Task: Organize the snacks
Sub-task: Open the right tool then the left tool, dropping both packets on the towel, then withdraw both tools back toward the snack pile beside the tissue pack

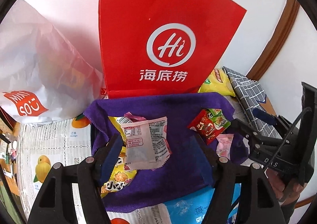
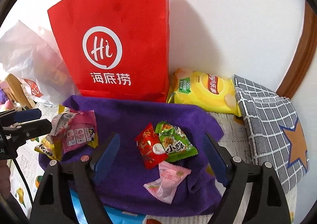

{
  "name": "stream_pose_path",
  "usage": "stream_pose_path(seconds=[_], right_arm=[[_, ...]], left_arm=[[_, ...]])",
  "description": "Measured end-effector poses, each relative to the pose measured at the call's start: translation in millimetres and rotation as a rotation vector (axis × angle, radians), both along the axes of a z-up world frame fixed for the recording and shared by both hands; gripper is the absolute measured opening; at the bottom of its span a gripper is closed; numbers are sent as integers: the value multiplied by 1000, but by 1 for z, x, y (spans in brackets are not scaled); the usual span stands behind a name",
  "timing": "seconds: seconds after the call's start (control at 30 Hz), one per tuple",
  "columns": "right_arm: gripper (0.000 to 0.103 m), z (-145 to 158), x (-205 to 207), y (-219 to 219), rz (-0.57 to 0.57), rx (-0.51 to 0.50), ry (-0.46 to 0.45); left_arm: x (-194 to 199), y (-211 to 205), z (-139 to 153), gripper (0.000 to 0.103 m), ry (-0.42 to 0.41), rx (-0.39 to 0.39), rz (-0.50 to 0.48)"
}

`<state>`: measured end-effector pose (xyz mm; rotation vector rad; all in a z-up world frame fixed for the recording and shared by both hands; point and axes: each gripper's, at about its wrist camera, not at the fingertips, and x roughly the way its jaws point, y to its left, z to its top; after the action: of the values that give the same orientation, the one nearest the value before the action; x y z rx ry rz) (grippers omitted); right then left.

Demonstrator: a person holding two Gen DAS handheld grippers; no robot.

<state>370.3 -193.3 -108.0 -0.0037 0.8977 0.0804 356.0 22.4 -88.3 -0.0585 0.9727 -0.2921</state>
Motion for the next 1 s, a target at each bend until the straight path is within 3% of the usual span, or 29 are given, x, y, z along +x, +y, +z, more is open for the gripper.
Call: stream_pose_path(seconds=[0.2, 0.3, 0.6, 0.83, 1.0], right_arm=[[89, 10, -26, -2, -62, -102, -35], [89, 14, -44, -7, -70, -115, -49], [89, 28, -91, -24, -81, -46, -89], [89, 23, -114, -35, -70, 79, -26], [87, 17, -128, -32, -74, 102, 9]], left_arm=[[-9, -6, 9, 69, -45, 28, -14], [-14, -5, 16, 69, -64, -3, -7], [-43, -24, 36, 69, -113, 14, -42], [-80, -22, 42, 69, -114, 20, -49], [-106, -6, 45, 69, -116, 14, -11]])
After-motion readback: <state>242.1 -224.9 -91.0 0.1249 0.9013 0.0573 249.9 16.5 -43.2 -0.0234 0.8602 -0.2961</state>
